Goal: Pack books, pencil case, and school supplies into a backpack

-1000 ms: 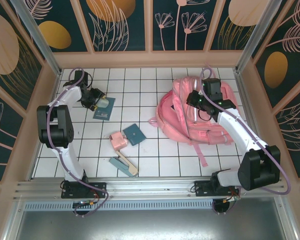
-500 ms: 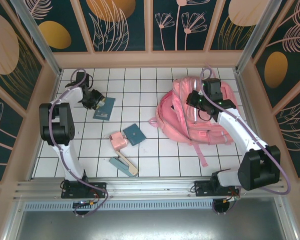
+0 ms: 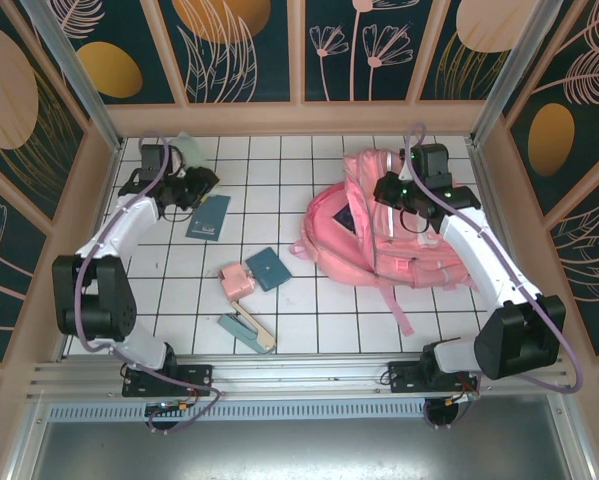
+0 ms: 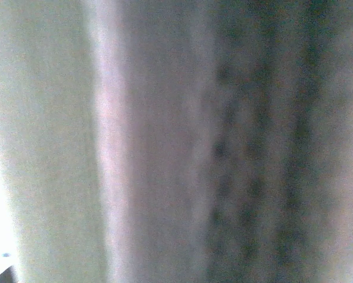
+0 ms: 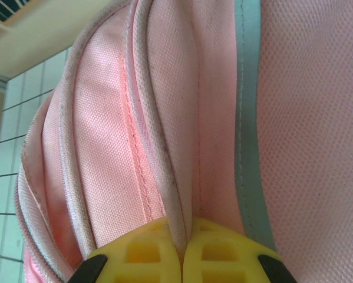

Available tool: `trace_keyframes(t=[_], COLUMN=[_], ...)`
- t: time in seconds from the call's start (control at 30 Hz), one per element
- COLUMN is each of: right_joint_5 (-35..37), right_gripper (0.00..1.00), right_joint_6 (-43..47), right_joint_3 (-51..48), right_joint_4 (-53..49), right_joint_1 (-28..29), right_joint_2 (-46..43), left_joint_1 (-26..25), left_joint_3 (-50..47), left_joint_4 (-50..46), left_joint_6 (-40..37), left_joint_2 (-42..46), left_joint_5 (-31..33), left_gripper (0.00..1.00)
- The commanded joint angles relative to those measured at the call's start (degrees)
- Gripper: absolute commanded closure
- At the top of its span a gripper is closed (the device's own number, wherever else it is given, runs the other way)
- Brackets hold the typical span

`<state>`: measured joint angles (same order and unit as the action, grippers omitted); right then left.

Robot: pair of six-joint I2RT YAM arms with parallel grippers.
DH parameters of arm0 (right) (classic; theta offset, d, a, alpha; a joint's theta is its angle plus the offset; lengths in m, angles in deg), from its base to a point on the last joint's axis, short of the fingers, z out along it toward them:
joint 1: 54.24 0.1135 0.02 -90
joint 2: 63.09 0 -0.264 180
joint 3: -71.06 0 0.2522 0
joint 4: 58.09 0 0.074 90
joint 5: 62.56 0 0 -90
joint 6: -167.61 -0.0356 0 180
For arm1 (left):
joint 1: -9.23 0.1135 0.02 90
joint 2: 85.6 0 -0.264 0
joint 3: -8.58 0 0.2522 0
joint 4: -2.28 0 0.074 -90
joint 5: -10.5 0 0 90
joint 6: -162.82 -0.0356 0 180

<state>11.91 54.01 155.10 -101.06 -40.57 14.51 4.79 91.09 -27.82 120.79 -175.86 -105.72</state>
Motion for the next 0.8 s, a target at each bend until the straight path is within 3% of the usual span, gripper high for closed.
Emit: trace_keyframes(t=[0.0, 0.13, 0.3, 0.6, 0.77], right_joint_5=[-10.69, -19.56, -23.98, -24.06, -24.42], right_gripper=[1.0, 1.0, 1.0, 1.0, 1.0], right_joint_6=[2.17, -0.99, -3.99, -7.21, -9.0], right_joint_3=[6.54, 4.45, 1.39, 0.46, 1.13], right_joint_4=[4.34, 7.59, 10.98, 12.55, 13.55], right_joint_1=[-2.17, -8.31, -10.13, -10.5, -10.54], right_joint_2=[0.04, -1.03, -1.44, -2.11, -1.84], left_joint_1=[-4.43, -10.77, -18.25, -30.71, -33.42], left_joint_3=[-2.86, -5.19, -7.19, -7.39, -7.82], left_joint_4=[9.33, 14.52, 21.92, 35.14, 37.0], left_joint_6=[-1.75, -0.64, 3.3, 12.31, 15.01], left_joint_2=[5.2, 7.24, 6.61, -3.32, -6.75], left_joint_5=[-8.2, -13.09, -16.35, -15.91, -12.92], left_gripper=[0.62, 0.61, 0.59, 0.61, 0.62])
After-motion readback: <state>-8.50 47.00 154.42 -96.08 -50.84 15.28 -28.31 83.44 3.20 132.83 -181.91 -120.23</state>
